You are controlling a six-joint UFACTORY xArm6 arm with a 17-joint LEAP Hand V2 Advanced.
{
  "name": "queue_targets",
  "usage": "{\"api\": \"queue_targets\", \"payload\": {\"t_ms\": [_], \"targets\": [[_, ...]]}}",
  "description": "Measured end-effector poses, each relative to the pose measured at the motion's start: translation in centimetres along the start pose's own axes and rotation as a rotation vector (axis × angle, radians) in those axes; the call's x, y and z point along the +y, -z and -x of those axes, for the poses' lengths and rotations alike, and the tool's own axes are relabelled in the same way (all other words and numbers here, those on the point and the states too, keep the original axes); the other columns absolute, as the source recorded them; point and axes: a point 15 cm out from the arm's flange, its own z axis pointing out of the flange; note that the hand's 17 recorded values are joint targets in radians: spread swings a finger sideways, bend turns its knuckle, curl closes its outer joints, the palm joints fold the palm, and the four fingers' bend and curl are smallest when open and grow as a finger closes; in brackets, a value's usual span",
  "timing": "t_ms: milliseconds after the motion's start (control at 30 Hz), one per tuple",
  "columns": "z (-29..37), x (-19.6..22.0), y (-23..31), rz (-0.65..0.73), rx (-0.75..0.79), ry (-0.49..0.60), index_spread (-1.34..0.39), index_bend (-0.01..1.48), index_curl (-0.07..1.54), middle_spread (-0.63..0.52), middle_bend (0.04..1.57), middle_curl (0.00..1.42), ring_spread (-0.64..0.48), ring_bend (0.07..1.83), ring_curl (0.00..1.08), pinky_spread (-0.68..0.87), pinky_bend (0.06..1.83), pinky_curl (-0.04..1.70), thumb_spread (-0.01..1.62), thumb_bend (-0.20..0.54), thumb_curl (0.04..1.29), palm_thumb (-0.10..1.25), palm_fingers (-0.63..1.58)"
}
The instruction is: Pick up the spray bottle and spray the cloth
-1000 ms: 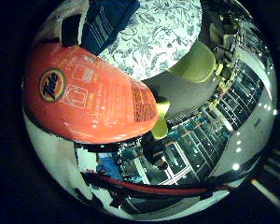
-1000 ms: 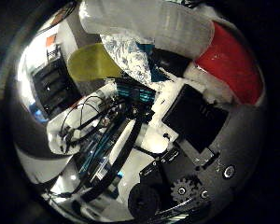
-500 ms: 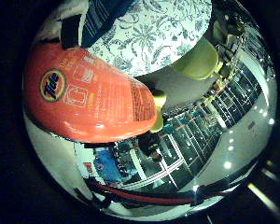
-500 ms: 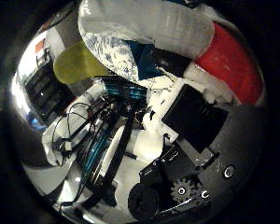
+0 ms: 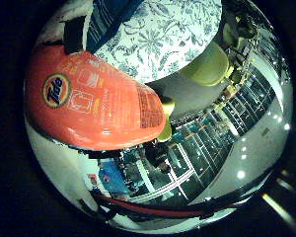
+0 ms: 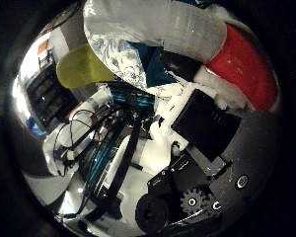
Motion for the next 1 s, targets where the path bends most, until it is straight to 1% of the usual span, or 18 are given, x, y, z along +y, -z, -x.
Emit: {"api": "queue_targets", "payload": {"t_ms": [200,400,600,767,833,1000], "targets": [[3.7,-0.2,3.8,-0.123,-0.101,0.066,-0.18,1.16,0.71,-0.07,1.36,0.57,-0.16,1.46,0.59,-0.21,1.03,1.20,0.93,-0.013,0.81,1.04,1.20],[7.9,-0.1,8.5,-0.274,-0.209,0.163,-0.19,1.16,0.71,-0.07,1.36,0.57,-0.16,1.46,0.58,-0.22,1.03,1.20,0.93,-0.014,0.81,1.05,1.21],[12.3,-0.6,12.4,-0.425,-0.391,0.278,-0.19,1.16,0.71,-0.07,1.35,0.57,-0.16,1.46,0.58,-0.22,1.03,1.20,0.92,-0.012,0.81,1.06,1.21],[14.3,-1.7,16.6,-0.596,-0.545,0.337,-0.19,1.16,0.71,-0.07,1.35,0.57,-0.16,1.46,0.58,-0.22,1.03,1.20,0.91,-0.013,0.81,1.07,1.21],[13.9,-2.4,17.9,-0.662,-0.615,0.327,-0.19,1.16,0.71,-0.07,1.36,0.57,-0.16,1.46,0.58,-0.22,1.03,1.20,0.91,-0.014,0.81,1.07,1.21],[13.2,-5.8,18.2,-0.775,-0.789,0.301,-0.19,1.16,0.71,-0.07,1.35,0.57,-0.15,1.46,0.58,-0.22,1.03,1.21,0.90,-0.012,0.82,1.09,1.21]]}}
